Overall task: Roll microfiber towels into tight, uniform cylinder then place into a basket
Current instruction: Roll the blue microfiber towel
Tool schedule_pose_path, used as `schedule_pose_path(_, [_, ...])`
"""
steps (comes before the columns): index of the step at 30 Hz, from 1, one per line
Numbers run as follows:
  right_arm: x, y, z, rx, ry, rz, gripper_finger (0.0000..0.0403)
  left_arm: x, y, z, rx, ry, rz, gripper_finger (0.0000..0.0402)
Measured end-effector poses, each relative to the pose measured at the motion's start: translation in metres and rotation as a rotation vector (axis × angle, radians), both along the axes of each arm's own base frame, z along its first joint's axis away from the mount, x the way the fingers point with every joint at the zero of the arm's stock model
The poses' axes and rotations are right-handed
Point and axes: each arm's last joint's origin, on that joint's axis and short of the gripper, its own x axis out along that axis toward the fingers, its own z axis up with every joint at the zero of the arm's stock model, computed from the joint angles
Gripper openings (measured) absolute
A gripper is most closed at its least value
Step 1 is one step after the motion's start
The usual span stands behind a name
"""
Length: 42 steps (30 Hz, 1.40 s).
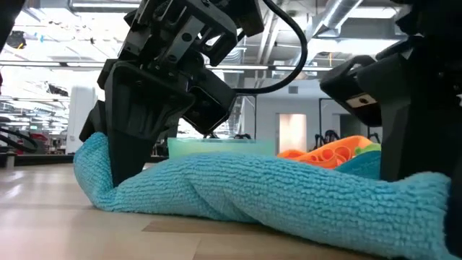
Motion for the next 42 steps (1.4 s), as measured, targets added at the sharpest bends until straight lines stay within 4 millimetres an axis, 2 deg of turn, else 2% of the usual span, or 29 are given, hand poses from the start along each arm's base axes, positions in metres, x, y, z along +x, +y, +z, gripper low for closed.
schedule_pose_path(9, [-0.002, 0.000, -0.002, 0.019, 0.023, -0.058, 0.0014, -0.001, -0.005, 0.000, 0.054, -0.065, -0.090, 0.0020])
schedule_pose_path(15, [-0.003, 0.001, -0.003, 0.021, 0.024, -0.086, 0.0029, -0.004, -0.013, 0.000, 0.095, -0.142, -0.215, 0.0075])
schedule_pose_path(22, [-0.004, 0.000, -0.003, 0.020, 0.030, -0.086, 0.0009, -0.006, -0.018, 0.001, 0.149, -0.210, -0.329, 0.0134])
schedule_pose_path(28, [-0.001, -0.003, -0.003, 0.030, 0.041, -0.089, 0.0017, -0.008, -0.020, 0.008, 0.178, -0.266, -0.411, 0.0136])
schedule_pose_path(35, [0.001, -0.005, -0.004, 0.038, 0.048, -0.091, 0.0010, -0.022, -0.015, 0.038, 0.393, -0.304, -0.431, 0.0128])
schedule_pose_path(39, [0.001, -0.005, -0.004, 0.039, 0.049, -0.090, 0.0018, -0.037, -0.024, 0.052, 0.526, -0.305, -0.467, 0.0128])
schedule_pose_path(42, [0.001, -0.005, -0.004, 0.040, 0.051, -0.090, 0.0012, -0.046, -0.039, 0.059, 0.602, -0.358, -0.538, 0.0128])
